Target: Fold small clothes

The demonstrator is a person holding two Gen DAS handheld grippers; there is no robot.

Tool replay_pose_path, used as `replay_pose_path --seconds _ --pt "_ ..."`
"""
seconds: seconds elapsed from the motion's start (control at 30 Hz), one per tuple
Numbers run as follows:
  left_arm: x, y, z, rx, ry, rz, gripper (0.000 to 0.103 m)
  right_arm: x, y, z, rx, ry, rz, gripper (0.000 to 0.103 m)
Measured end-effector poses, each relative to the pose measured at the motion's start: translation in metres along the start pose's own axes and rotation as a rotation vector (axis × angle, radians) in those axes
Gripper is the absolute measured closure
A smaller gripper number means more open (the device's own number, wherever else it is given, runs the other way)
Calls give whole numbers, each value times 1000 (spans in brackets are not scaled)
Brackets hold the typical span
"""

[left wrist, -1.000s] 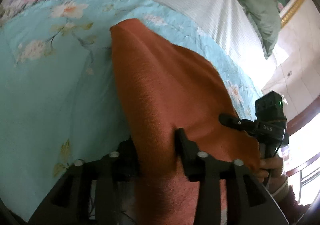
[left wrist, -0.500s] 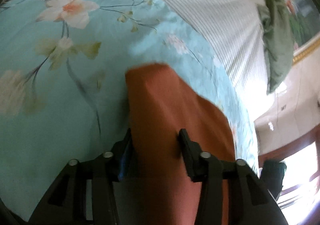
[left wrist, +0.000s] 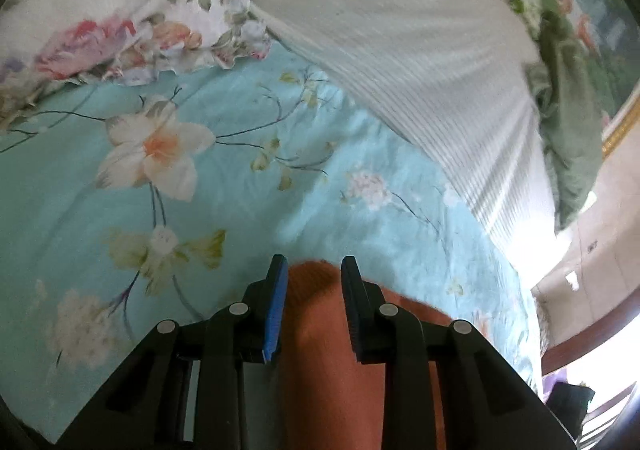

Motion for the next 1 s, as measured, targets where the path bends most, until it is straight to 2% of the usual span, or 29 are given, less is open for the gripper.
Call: replay_pose_path --seconds 0.2,0.3,0.43,0.53,0.57,0.6,0.67,0.77,0.83,0.93,1.0 --pt "-34 57 -18 99 72 48 77 16 -5 -5 -13 57 21 60" --pt "-44 82 -30 151 110 77 77 25 -10 -10 -23 119 38 60" --pt "-61 112 -43 213 167 112 77 33 -16 -18 -1 114 28 60" --pt "-71 130 -50 259 177 128 77 43 -20 -21 -2 124 35 60" --pt "-74 136 -53 279 179 136 77 48 -22 -20 -6 112 43 69" --pt "-74 140 -54 290 175 140 77 51 -23 -18 -8 104 50 90" --pt "-74 146 -55 310 163 158 77 45 -28 -9 -16 68 30 91" --pt "-82 154 -58 324 171 163 77 11 -33 10 -42 -23 -89 92" --pt "-86 159 -60 329 188 166 76 -6 -26 10 -44 -23 -138 92" --pt "-84 175 -59 341 182 192 76 3 -12 -19 5 81 -78 92" --pt "-71 189 -53 324 161 238 77 18 -1 -44 67 104 -23 92"
Point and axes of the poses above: each gripper's, at about its wrist camera, not at the fingertips, and x roughly the way its jaws point, z to its left, y to its underside, the point moved 2 cm from there along x, roughly the way its jaws point, and after that the axes turned 3 degrees about -x, right-handed, at the moved point
